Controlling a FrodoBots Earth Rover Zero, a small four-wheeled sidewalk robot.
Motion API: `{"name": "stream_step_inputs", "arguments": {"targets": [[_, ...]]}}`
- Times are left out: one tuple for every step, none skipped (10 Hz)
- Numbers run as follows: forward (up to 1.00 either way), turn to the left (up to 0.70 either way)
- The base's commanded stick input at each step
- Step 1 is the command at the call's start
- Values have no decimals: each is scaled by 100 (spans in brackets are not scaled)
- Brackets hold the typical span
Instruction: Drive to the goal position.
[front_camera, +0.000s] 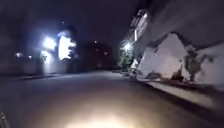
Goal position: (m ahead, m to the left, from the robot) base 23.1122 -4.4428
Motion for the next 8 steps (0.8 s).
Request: {"name": "stream_step_inputs", "arguments": {"targets": [[70, 0], [70, 0], [70, -4], [70, -20], [70, -32], [70, -30], [70, -12], [70, 0]]}}
